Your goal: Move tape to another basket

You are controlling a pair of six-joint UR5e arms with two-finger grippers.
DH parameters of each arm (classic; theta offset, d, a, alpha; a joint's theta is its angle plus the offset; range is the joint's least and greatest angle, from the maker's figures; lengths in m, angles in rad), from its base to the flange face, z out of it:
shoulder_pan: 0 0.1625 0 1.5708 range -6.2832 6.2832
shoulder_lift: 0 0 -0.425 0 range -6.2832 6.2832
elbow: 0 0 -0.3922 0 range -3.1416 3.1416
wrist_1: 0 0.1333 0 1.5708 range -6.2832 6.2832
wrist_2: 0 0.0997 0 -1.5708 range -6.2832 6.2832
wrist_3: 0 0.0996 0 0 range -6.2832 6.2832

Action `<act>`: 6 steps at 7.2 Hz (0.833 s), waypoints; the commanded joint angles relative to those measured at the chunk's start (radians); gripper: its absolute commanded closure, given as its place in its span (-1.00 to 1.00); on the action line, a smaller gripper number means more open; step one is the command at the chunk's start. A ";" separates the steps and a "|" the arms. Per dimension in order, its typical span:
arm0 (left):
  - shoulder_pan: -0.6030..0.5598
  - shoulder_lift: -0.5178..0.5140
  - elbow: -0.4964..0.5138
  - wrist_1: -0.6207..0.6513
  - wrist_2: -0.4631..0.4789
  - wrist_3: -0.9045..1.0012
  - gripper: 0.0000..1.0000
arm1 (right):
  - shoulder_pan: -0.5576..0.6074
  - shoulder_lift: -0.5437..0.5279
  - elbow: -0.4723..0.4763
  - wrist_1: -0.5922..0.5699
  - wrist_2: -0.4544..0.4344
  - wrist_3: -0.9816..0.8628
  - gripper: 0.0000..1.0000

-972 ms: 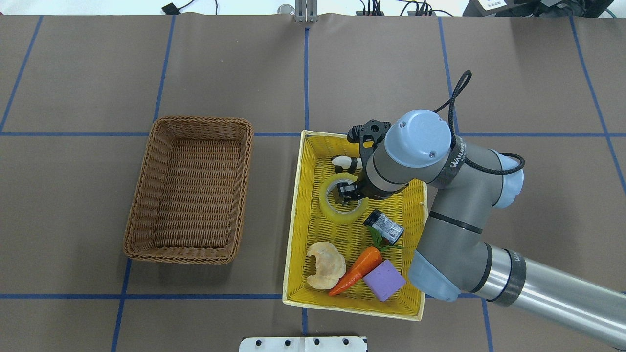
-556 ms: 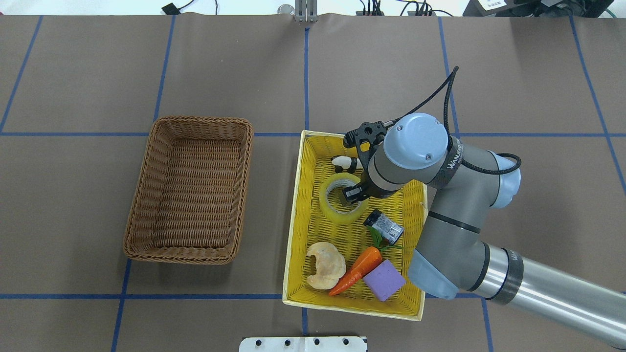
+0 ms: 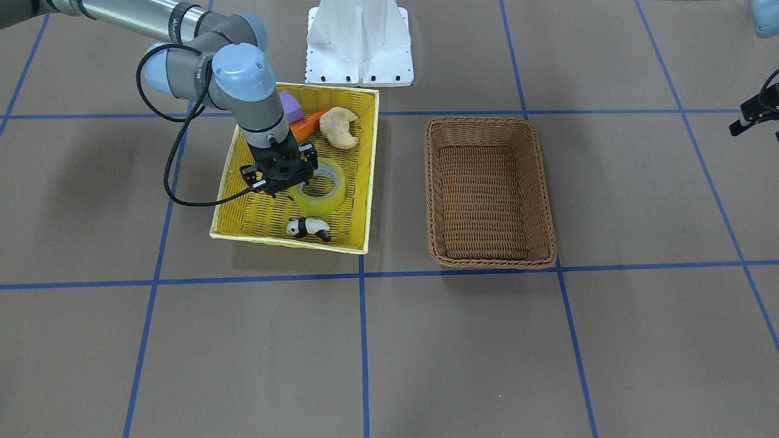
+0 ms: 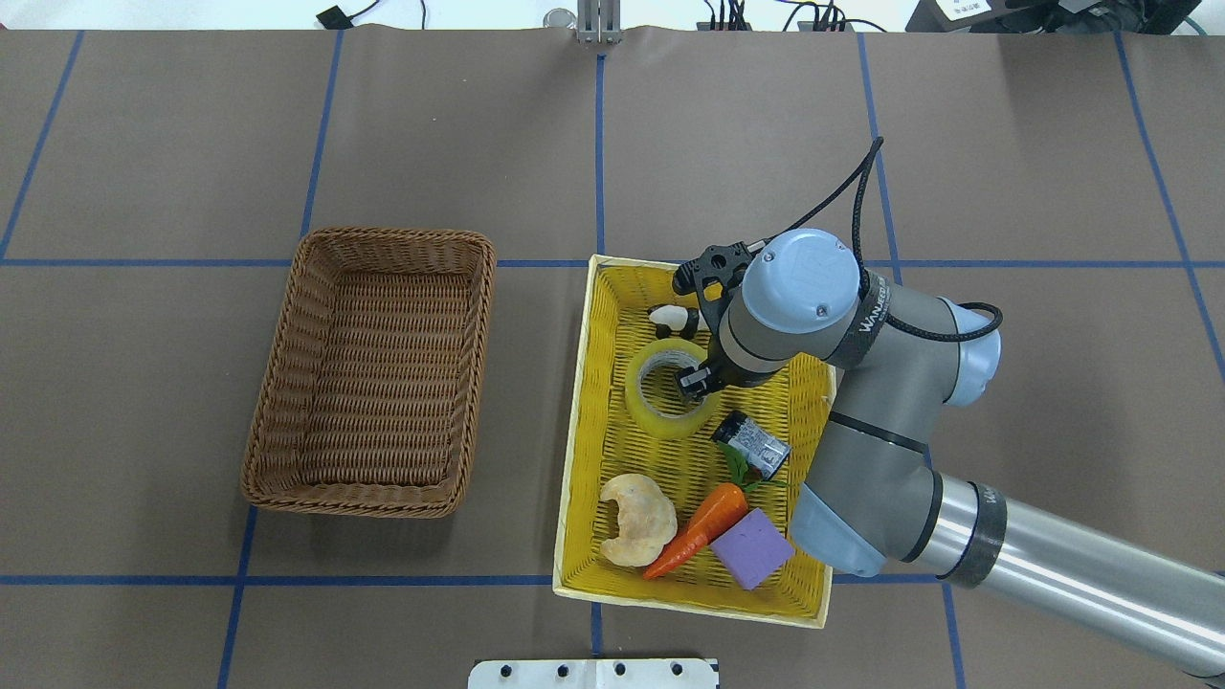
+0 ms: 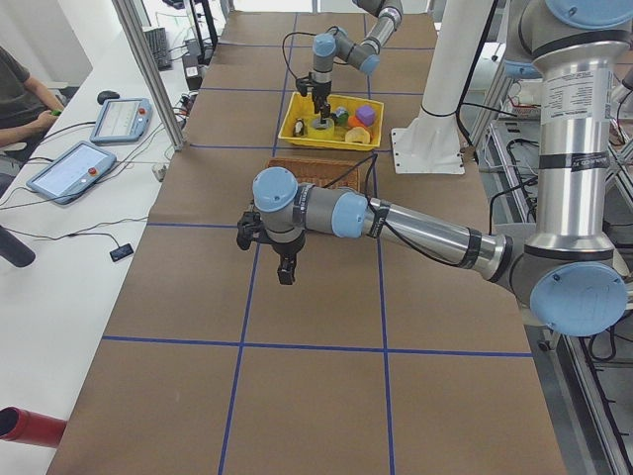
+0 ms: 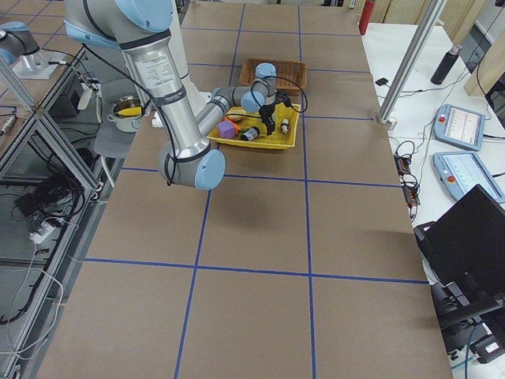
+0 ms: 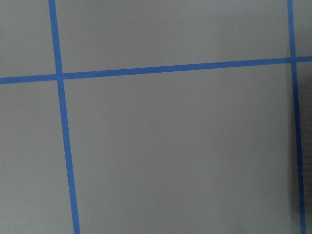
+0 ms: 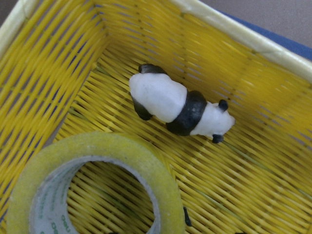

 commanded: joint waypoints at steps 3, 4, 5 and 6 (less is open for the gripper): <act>0.000 0.000 0.003 0.000 -0.001 0.000 -0.97 | 0.013 0.001 0.035 0.067 0.064 0.185 1.00; 0.000 0.000 0.001 0.002 -0.001 -0.002 -0.97 | 0.070 0.000 0.065 0.133 0.136 0.312 1.00; 0.002 -0.004 0.001 0.000 -0.035 -0.015 -0.96 | 0.097 0.000 0.072 0.202 0.166 0.393 1.00; 0.017 -0.021 0.000 -0.006 -0.091 -0.060 -0.96 | 0.096 -0.008 0.072 0.279 0.166 0.488 1.00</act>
